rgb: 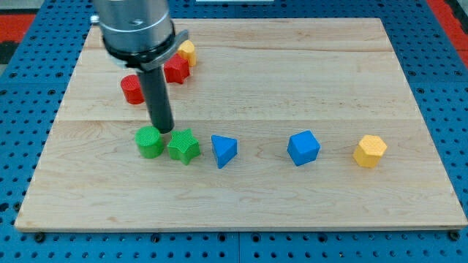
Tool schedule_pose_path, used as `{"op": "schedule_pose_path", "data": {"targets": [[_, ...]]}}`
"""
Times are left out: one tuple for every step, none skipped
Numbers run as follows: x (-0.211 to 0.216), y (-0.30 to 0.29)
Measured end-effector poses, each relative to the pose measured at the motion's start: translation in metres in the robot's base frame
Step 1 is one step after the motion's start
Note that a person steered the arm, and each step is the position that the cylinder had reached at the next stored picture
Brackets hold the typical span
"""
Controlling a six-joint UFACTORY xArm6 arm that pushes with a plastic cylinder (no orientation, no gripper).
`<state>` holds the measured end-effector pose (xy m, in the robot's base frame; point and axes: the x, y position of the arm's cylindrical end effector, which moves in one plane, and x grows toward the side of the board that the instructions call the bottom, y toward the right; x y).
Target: Push the red circle closer to the green circle
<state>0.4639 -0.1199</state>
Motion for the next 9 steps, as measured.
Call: {"op": "schedule_pose_path", "data": {"targets": [[0.003, -0.007], [-0.048, 0.002], [-0.094, 0.028], [-0.088, -0.07], [-0.095, -0.076], [-0.101, -0.109], [-0.072, -0.11], [-0.065, -0.11], [-0.097, -0.135]]}}
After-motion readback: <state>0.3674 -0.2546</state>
